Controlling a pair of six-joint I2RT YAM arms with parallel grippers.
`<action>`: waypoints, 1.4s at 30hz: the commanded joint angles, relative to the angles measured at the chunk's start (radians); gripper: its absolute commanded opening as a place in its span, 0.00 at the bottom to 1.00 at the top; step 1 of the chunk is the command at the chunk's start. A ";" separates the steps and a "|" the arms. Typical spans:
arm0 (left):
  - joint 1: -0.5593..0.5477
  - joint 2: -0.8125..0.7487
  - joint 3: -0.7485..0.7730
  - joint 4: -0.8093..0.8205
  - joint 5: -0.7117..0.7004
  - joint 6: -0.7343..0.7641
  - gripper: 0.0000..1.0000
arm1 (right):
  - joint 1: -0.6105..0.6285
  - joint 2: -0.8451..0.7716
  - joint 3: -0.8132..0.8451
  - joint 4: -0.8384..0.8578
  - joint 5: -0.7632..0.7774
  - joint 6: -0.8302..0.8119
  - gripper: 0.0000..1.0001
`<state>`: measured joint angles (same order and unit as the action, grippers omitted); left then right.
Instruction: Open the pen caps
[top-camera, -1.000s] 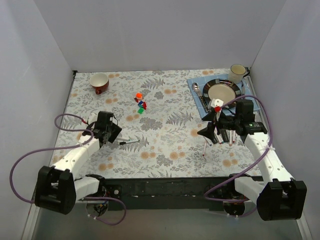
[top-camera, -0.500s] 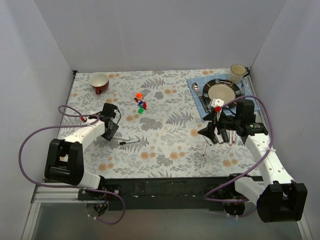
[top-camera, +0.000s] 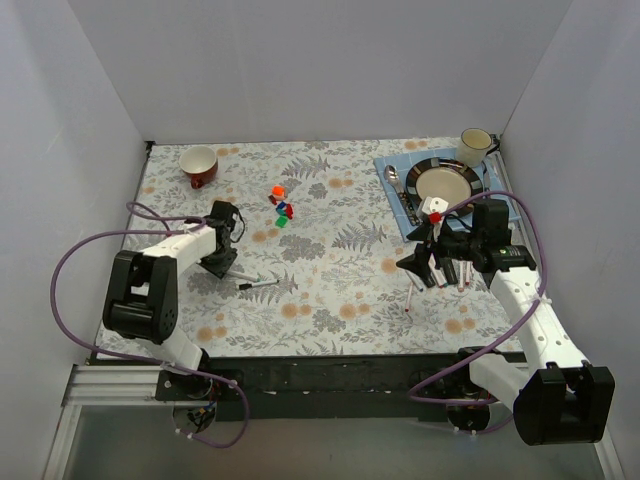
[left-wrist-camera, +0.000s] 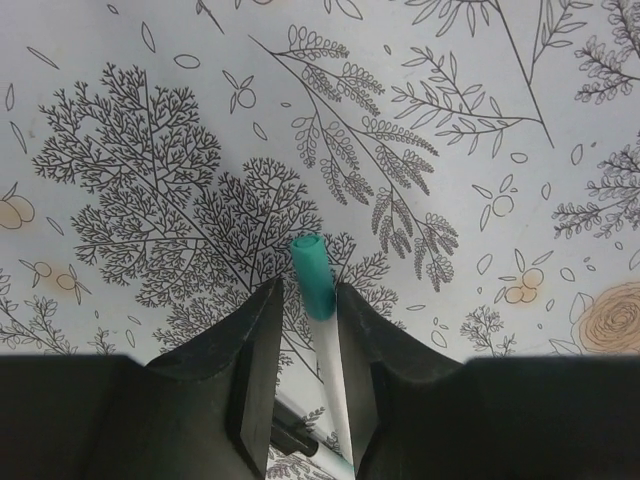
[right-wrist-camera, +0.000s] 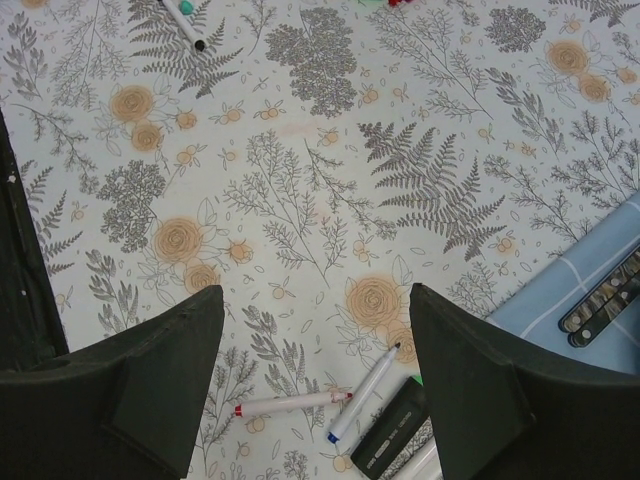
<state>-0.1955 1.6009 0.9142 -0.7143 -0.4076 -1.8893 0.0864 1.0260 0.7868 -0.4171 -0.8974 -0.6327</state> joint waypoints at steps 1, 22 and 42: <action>0.018 0.036 0.041 -0.056 -0.008 -0.013 0.27 | -0.002 -0.020 -0.011 0.017 -0.008 0.001 0.82; 0.041 -0.005 0.071 0.100 0.073 -0.022 0.07 | -0.004 -0.030 -0.011 0.011 -0.014 -0.004 0.82; -0.406 -0.248 -0.195 1.004 0.325 0.229 0.00 | 0.168 0.298 -0.063 0.173 -0.380 0.313 0.98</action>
<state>-0.4633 1.3338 0.7372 0.0700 -0.0734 -1.7573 0.2176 1.3075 0.7391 -0.3874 -1.2087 -0.4801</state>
